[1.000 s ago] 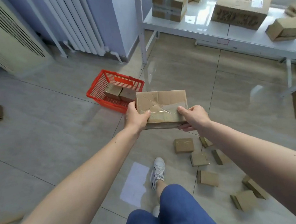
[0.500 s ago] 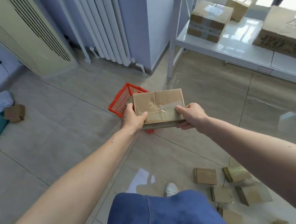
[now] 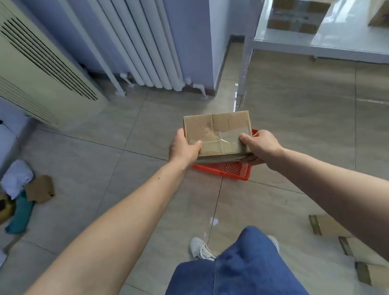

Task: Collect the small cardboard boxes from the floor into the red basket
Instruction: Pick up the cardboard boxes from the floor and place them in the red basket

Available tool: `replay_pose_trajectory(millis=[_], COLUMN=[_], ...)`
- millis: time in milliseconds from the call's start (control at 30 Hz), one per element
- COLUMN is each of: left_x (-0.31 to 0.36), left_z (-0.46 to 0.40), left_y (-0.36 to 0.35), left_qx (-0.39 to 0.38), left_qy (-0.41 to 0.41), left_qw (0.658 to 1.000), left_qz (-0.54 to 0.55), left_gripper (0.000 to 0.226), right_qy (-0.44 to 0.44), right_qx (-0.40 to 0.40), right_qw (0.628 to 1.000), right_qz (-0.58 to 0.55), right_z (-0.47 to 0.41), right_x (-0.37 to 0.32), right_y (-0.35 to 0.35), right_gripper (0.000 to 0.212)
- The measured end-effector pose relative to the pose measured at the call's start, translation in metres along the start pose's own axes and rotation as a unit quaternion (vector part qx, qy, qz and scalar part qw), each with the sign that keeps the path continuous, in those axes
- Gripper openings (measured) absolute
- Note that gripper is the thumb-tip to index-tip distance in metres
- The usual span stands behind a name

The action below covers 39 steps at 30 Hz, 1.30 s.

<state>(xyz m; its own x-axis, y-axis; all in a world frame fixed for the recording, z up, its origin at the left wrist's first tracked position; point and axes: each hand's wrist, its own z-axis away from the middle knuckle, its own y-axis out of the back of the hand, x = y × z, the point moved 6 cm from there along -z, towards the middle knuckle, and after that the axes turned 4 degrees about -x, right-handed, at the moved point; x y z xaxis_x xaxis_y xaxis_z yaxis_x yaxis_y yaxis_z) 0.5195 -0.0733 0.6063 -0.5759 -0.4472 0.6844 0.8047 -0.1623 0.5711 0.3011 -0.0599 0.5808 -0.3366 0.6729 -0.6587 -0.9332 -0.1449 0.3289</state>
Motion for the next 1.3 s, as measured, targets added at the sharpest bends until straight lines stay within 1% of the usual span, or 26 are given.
replay_pose_trajectory(millis=[167,267,500,667,800,867,967,1033,1167,1300], left_x=[-0.009,-0.011,-0.017,-0.026,-0.034,-0.041,-0.062,-0.082,-0.140,-0.207], left_z=[-0.054,-0.090,-0.174,-0.223,-0.270,-0.293,-0.329,-0.353,-0.393,-0.426], left_y=[0.018,0.020,0.029,0.035,0.031,0.023,0.003,-0.017,-0.066,-0.115], left_qx=[-0.043,-0.064,-0.070,-0.072,-0.099,-0.114,-0.137,-0.157,-0.190,-0.198], left_qy=[-0.009,-0.010,-0.003,0.017,0.013,0.005,0.000,0.003,0.008,0.028], left_qw=[0.999,0.998,0.997,0.997,0.995,0.992,0.989,0.985,0.979,0.973], left_qz=[-0.014,-0.022,-0.031,-0.019,-0.032,-0.048,-0.061,-0.066,-0.081,-0.114], left_gripper=[0.043,0.045,0.041,0.044,0.045,0.044,0.042,0.042,0.048,0.052], right_qy=[-0.035,-0.052,-0.074,-0.081,-0.094,-0.103,-0.133,-0.148,-0.174,-0.194], right_qx=[0.021,0.029,0.035,0.054,0.072,0.086,0.108,0.112,0.106,0.094], right_qw=[0.999,0.998,0.996,0.995,0.993,0.991,0.985,0.983,0.979,0.976], right_qz=[-0.019,-0.022,-0.024,-0.016,-0.014,-0.014,-0.004,0.014,0.022,0.027], right_z=[-0.025,-0.048,-0.118,-0.157,-0.192,-0.213,-0.247,-0.271,-0.326,-0.387], right_x=[-0.016,-0.027,-0.057,-0.081,-0.084,-0.076,-0.049,-0.027,0.033,0.101], right_y=[-0.032,-0.040,-0.062,-0.074,-0.087,-0.095,-0.111,-0.124,-0.155,-0.190], right_gripper=[0.034,0.032,0.039,0.035,0.032,0.032,0.041,0.040,0.036,0.035])
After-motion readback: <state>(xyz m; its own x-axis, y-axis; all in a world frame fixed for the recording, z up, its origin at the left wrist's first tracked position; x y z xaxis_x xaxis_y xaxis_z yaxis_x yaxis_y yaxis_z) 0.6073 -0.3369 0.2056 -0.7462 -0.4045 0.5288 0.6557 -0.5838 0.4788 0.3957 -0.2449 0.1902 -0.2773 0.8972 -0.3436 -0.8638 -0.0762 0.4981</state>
